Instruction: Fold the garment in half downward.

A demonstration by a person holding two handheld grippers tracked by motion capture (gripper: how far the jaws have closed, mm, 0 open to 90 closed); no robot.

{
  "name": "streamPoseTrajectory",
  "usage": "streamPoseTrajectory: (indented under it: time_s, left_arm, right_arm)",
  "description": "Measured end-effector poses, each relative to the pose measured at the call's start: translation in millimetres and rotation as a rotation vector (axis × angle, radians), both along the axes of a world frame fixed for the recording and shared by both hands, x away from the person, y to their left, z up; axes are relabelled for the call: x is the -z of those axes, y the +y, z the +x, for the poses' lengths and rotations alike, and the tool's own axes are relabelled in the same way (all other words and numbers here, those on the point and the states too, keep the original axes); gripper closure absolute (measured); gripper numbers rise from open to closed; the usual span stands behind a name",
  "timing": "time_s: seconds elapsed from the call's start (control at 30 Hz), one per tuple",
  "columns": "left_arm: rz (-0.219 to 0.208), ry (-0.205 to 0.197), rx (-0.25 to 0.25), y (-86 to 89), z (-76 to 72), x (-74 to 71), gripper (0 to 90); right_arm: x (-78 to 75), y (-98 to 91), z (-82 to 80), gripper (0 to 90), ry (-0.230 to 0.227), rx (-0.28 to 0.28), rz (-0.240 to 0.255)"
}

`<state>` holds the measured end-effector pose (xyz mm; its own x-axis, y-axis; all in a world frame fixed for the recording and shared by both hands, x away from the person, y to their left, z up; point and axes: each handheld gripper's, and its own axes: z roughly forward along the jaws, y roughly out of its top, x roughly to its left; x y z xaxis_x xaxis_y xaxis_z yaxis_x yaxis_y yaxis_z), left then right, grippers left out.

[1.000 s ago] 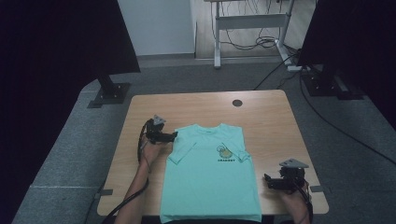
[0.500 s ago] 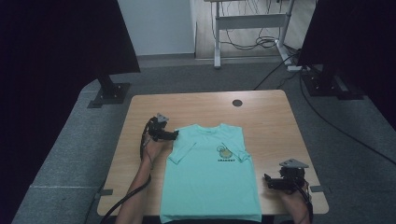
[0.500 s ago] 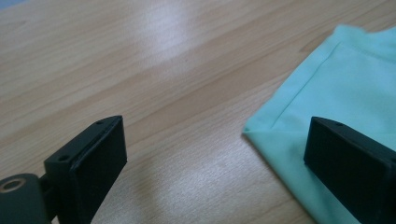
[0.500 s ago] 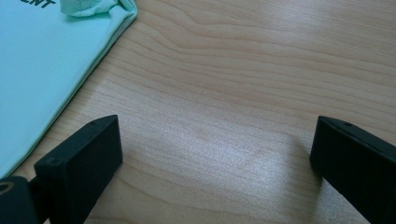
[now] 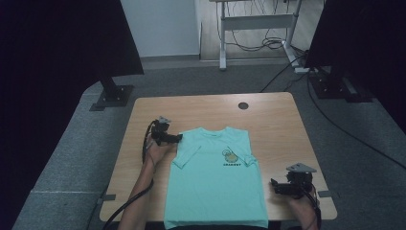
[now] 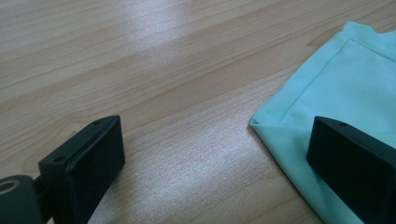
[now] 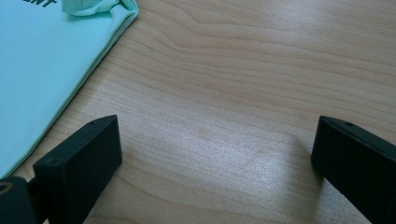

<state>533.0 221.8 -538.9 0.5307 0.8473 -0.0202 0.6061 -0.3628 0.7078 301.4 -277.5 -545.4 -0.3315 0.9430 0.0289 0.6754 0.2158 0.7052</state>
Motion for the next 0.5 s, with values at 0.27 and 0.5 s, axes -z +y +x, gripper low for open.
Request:
streamPoseTrajectory:
  time_s: [0.27,0.5]
  left_arm:
    - [0.002,0.001,-0.007,0.2,0.2,0.1,3.4]
    - [0.002,0.001,-0.012,0.4,-0.6,0.0,3.5]
  right_arm:
    - [-1.8,-1.1,0.9,2.9,0.004,0.008,0.026]
    - [-5.9,2.3,8.6,3.1,0.001,-0.021,0.031]
